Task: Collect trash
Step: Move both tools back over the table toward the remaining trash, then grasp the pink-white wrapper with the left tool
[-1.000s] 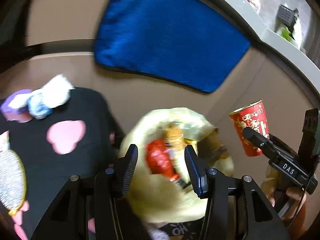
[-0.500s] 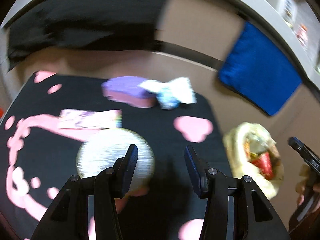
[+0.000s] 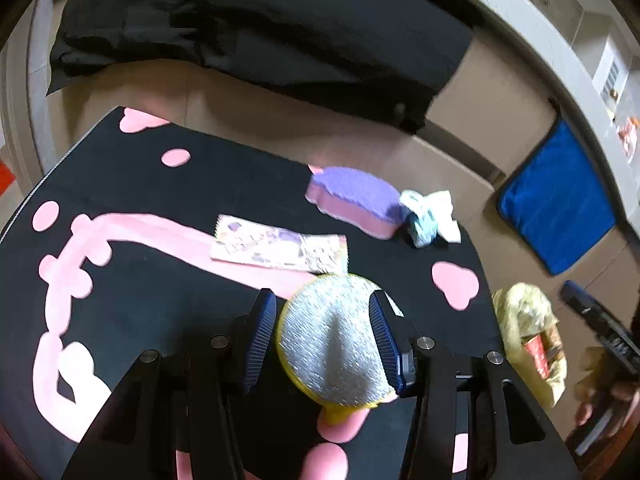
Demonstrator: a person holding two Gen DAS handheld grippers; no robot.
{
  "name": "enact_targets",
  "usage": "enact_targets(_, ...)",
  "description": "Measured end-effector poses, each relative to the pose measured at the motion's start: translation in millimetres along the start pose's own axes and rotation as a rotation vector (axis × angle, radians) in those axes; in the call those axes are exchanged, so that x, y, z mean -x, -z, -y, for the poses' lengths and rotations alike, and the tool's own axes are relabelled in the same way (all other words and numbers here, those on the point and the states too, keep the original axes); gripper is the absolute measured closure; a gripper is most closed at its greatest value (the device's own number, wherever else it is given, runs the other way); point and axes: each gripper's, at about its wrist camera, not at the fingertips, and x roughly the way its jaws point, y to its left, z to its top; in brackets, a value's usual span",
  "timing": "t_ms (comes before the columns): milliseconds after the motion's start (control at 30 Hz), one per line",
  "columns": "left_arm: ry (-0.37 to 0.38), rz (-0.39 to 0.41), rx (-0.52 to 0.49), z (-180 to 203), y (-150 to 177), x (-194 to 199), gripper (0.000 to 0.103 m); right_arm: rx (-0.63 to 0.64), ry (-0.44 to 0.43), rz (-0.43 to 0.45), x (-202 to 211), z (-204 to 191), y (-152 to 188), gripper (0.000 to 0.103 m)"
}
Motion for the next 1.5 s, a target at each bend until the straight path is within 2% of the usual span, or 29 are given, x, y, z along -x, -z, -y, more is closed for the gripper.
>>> enact_targets(133, -0.032, 0.017, -0.011, -26, -4, 7, 0.053, 0.060, -0.058, -0.036, -36, -36, -13, 0.045)
enact_targets(233, -0.019, 0.001, 0.004, -44, -13, 2, 0.053, 0.103, -0.111, -0.063, -60, -63, -20, 0.047)
enact_targets(300, 0.014, 0.002, -0.024, -47, -22, -3, 0.053, 0.141, -0.114, -0.083, -76, -84, -21, 0.047)
enact_targets(367, 0.062, 0.002, -0.096, -45, -35, -15, 0.053, 0.148, -0.132, -0.113, -89, -99, -18, 0.047)
enact_targets(467, 0.154, -0.064, -0.183, -37, -53, -45, 0.053, 0.168, -0.139, -0.139, -94, -111, -9, 0.047)
enact_targets(533, 0.200, -0.105, -0.211, -36, -66, -68, 0.053, 0.193, -0.128, -0.146, -91, -114, -3, 0.047)
enact_targets(600, 0.197, -0.129, -0.219, -38, -75, -84, 0.054, 0.210, -0.117, -0.158, -86, -111, 3, 0.047)
enact_targets(733, 0.204, -0.262, -0.220, -45, -76, -115, 0.054, 0.185, -0.102, -0.171, -73, -94, 11, 0.047)
enact_targets(767, 0.210, -0.241, -0.239, -45, -74, -111, 0.054, 0.172, -0.099, -0.170, -69, -89, 13, 0.047)
enact_targets(900, 0.207, -0.284, -0.271, -49, -60, -95, 0.054, 0.126, -0.099, -0.160, -55, -72, 17, 0.047)
enact_targets(1067, 0.147, -0.290, -0.310, -45, -28, -64, 0.054, 0.091, -0.114, -0.160, -51, -64, 25, 0.047)
enact_targets(1133, 0.108, -0.273, -0.310, -43, -17, -55, 0.060, 0.080, -0.130, -0.162, -50, -64, 29, 0.047)
enact_targets(1200, 0.070, -0.263, -0.271, -45, -12, -50, 0.081, 0.066, -0.154, -0.169, -49, -67, 32, 0.047)
enact_targets(1300, 0.057, -0.245, -0.171, -55, -6, -43, 0.095, 0.049, -0.188, -0.176, -50, -74, 36, 0.047)
enact_targets(1433, 0.036, -0.219, -0.081, -66, 7, -26, 0.099, 0.046, -0.232, -0.181, -54, -93, 38, 0.047)
enact_targets(1500, -0.017, -0.198, -0.063, -67, 22, -7, 0.099, 0.048, -0.249, -0.190, -60, -102, 38, 0.047)
